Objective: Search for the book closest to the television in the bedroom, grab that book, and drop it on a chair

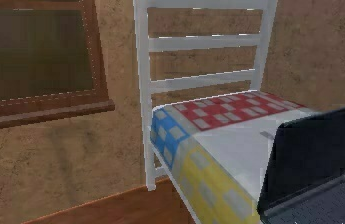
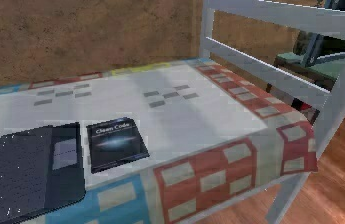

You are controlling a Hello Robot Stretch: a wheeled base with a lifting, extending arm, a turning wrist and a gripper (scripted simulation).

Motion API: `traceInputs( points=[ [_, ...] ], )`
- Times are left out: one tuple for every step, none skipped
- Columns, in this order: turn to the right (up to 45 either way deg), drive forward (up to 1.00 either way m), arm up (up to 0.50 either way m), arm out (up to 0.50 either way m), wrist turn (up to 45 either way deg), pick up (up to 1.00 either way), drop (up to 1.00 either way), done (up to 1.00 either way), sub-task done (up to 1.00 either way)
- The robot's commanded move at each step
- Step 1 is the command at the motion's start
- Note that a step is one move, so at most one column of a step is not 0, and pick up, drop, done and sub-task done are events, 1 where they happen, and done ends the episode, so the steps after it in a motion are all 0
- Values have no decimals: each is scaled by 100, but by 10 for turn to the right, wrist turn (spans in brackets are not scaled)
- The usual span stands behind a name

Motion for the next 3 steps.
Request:
traceInputs(
  points=[
    [-120,0,0,0,0,0,0,0,0],
    [0,0,50,0,0,0,0,0,0],
    [0,0,38,0,0,0,0,0,0]
  ],
)
